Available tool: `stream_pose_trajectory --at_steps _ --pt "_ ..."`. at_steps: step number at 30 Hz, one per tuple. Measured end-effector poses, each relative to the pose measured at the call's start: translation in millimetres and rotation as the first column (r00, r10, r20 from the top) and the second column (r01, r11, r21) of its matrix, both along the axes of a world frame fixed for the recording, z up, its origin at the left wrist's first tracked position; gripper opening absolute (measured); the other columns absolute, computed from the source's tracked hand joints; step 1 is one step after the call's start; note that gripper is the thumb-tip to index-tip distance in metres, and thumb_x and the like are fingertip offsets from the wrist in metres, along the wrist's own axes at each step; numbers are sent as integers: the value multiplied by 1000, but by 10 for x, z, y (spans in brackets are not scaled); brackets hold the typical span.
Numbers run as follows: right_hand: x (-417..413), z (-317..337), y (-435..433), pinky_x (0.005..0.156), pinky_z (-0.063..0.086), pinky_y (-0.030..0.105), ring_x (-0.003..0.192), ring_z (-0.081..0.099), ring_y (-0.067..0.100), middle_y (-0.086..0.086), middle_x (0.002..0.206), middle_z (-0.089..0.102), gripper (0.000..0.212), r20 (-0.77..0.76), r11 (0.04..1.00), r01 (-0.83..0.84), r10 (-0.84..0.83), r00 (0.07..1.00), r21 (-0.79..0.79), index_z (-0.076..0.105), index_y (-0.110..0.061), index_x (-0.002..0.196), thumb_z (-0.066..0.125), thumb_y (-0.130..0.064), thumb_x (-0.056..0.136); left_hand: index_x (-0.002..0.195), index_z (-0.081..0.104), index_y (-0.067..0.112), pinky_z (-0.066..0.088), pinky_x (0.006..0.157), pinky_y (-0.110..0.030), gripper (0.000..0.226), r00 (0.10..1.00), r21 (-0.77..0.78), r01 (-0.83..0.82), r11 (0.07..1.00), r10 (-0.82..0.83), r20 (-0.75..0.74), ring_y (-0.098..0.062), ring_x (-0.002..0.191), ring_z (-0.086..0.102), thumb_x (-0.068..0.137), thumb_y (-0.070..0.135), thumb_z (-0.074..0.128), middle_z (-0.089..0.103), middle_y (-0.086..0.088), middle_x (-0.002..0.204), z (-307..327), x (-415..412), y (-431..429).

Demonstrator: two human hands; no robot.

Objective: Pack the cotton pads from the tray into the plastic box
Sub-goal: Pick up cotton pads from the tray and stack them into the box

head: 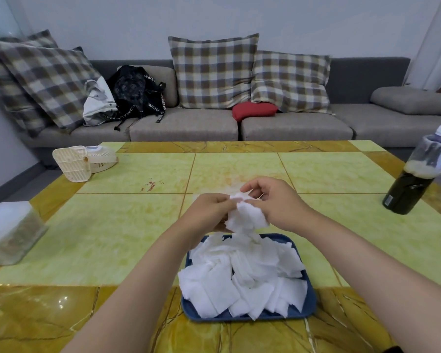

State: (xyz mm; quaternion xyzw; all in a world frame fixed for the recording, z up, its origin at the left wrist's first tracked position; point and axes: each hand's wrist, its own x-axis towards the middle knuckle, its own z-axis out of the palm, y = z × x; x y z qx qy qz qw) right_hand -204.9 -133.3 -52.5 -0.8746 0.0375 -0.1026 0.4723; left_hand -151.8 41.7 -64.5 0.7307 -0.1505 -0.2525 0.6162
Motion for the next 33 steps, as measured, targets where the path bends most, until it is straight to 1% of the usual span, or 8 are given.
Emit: stream_pose_trajectory --at_steps 3,7,11,15,19,25,28,33 --pt "-3 5 48 49 49 24 63 61 14 5 97 64 48 -146 993 68 -54 988 95 58 -22 122 83 -22 82 103 74 -1 63 73 -38 20 997 -5 -81 997 81 -1 -28 82 75 91 14 71 75 -25 95 -30 21 43" --pt "-69 1 55 51 53 24 69 66 20 10 100 65 65 -388 982 9 66 919 190 47 -15 138 76 5 83 97 73 7 63 66 -35 10 968 17 -248 969 247 43 -24 76 73 94 14 66 75 -16 93 -63 35 94" --pt "-122 -17 68 65 53 21 85 67 11 -2 107 69 58 -463 978 -178 110 880 -106 59 -22 128 86 -18 77 98 71 9 63 66 -29 9 938 -79 -345 935 345 -10 -22 79 73 96 14 64 75 -14 97 -84 80 165" --pt "-68 33 167 67 50 19 82 68 6 -11 96 74 25 -267 996 -83 84 960 17 72 -29 109 76 -37 86 109 72 6 62 75 -32 18 967 -177 -241 954 221 -124 -27 90 76 96 16 66 77 -17 104 -76 70 170" --pt "-8 46 195 51 45 14 61 69 3 -9 82 77 8 -59 962 116 -104 993 249 77 -22 95 76 -17 88 117 68 3 62 82 -37 26 961 -305 -190 933 114 -252 -31 98 75 103 20 55 76 -16 110 -55 60 130" --pt "-15 88 77 68 57 30 66 71 9 -2 88 79 14 -136 920 105 -57 989 376 77 -16 105 71 -14 93 109 73 4 63 72 -33 24 905 -181 -421 889 399 -149 -29 89 73 101 22 59 74 -20 108 -99 129 153" --pt "-12 87 93 59 54 26 64 68 10 1 88 79 14 -145 932 14 41 989 362 78 -14 105 70 -12 94 110 73 5 63 78 -35 23 939 -216 -333 918 302 -165 -29 94 76 101 19 57 77 -17 106 -75 86 135" --pt "31 42 159 52 52 26 62 66 16 5 85 78 9 -92 947 79 -52 994 312 79 -13 98 74 -13 91 119 68 -2 62 81 -35 31 975 -282 -174 944 124 -187 -29 98 75 103 11 45 76 -18 107 -18 -4 72"
